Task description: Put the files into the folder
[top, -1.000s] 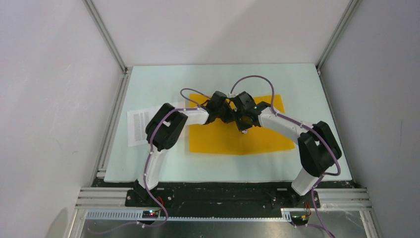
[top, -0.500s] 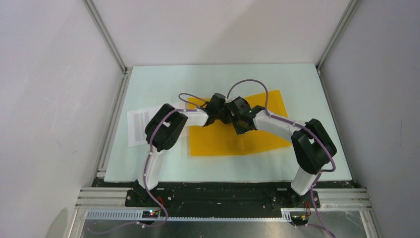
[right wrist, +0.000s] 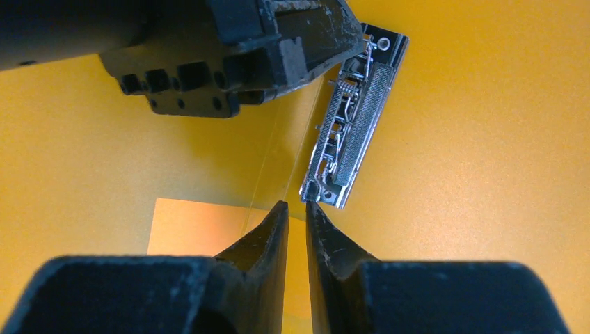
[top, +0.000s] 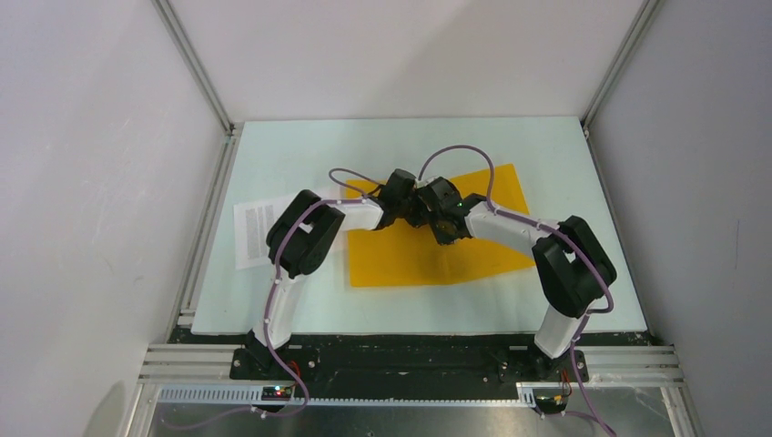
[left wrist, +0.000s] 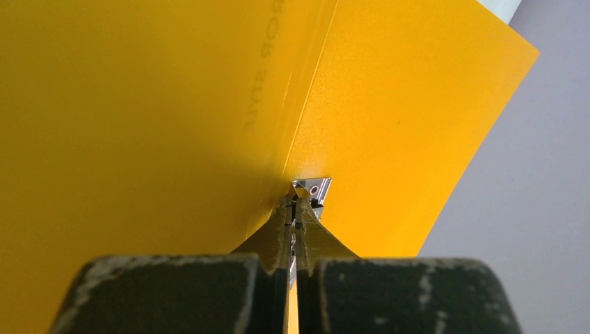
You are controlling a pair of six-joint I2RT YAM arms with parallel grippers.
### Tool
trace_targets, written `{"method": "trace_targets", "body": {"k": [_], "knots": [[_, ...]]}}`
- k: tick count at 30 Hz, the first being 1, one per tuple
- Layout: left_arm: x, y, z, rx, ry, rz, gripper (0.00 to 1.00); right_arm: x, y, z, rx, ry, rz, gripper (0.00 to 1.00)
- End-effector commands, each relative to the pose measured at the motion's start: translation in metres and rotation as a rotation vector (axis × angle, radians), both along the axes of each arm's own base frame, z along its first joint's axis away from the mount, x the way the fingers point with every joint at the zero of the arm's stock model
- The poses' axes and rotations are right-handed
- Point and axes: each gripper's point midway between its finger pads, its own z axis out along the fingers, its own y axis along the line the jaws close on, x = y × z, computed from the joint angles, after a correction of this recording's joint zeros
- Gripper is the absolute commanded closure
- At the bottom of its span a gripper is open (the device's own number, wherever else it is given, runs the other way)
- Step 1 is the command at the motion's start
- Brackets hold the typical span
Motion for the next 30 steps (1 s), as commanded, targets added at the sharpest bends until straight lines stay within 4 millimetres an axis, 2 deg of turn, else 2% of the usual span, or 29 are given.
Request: {"method": "trace_targets", "body": {"k": [1,22,30], "knots": [[-0.021,-0.001,-0.015,0.116,0.005,-0.045,1.00,0.016,-0.006,-0.012,-0.007,-0.017,-0.034,0.81],[-0.020,-0.002,-0.017,0.119,0.011,-0.044,1.00,0.013,-0.015,-0.038,-0.038,0.058,-0.026,0.86],[-0.021,-0.001,-0.019,0.120,0.015,-0.041,1.00,0.003,-0.019,-0.044,-0.059,0.101,-0.030,0.86]]}}
